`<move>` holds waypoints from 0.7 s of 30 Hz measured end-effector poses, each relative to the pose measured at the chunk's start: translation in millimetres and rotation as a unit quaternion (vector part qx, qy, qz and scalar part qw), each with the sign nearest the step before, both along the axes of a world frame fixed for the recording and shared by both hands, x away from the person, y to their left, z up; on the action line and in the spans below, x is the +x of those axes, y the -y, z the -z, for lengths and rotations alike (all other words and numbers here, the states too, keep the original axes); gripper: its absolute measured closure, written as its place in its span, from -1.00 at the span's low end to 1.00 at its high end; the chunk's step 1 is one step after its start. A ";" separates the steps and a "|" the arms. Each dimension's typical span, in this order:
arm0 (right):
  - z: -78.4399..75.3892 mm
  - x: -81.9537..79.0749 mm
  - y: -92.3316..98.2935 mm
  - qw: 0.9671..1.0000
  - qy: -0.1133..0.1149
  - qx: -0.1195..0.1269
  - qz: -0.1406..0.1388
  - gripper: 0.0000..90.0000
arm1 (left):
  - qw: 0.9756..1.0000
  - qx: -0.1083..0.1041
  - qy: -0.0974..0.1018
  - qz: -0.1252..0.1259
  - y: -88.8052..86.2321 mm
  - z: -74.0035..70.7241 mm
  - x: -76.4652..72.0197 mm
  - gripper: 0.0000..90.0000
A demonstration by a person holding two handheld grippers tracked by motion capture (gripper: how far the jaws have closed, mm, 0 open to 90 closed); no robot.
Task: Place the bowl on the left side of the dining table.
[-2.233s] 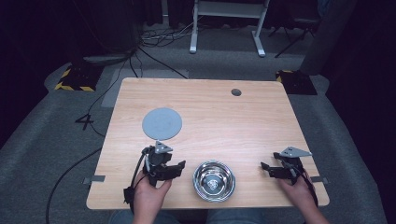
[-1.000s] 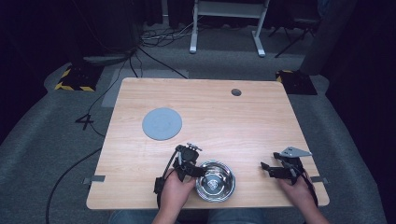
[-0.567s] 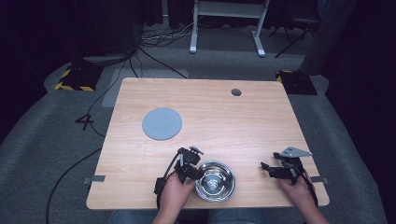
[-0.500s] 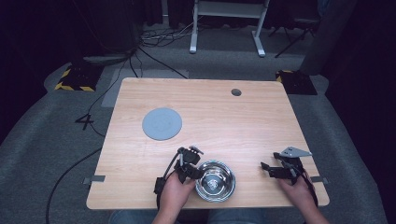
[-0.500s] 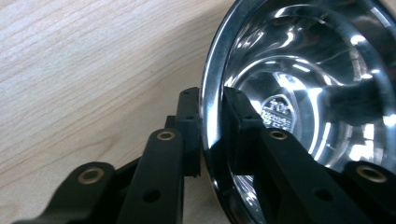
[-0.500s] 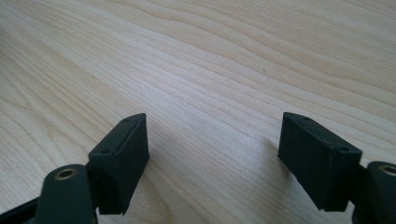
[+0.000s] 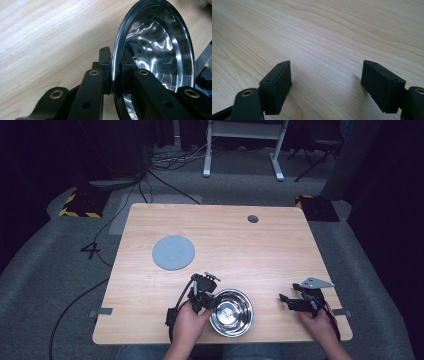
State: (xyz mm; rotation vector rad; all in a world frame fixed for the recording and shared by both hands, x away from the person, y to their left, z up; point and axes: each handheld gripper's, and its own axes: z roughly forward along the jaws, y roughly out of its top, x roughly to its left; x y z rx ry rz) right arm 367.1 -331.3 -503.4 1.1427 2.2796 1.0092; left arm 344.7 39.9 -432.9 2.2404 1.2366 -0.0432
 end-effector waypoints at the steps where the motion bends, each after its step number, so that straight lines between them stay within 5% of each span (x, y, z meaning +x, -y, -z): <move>1: 0.0 0.0 0.0 1.000 0.000 0.000 0.000 -0.46 | 1.000 -0.002 0.000 0.002 -0.8 -1.4 0.3 0.85; 15: -0.2 -0.7 -0.3 1.000 -0.003 0.004 0.001 -0.46 | 0.999 0.001 0.025 -0.027 -16.4 -25.0 7.1 0.85; 21: 0.0 -0.7 -0.5 1.000 -0.002 0.005 0.003 -0.46 | 0.997 -0.023 0.052 -0.047 -25.0 -42.8 6.0 0.85</move>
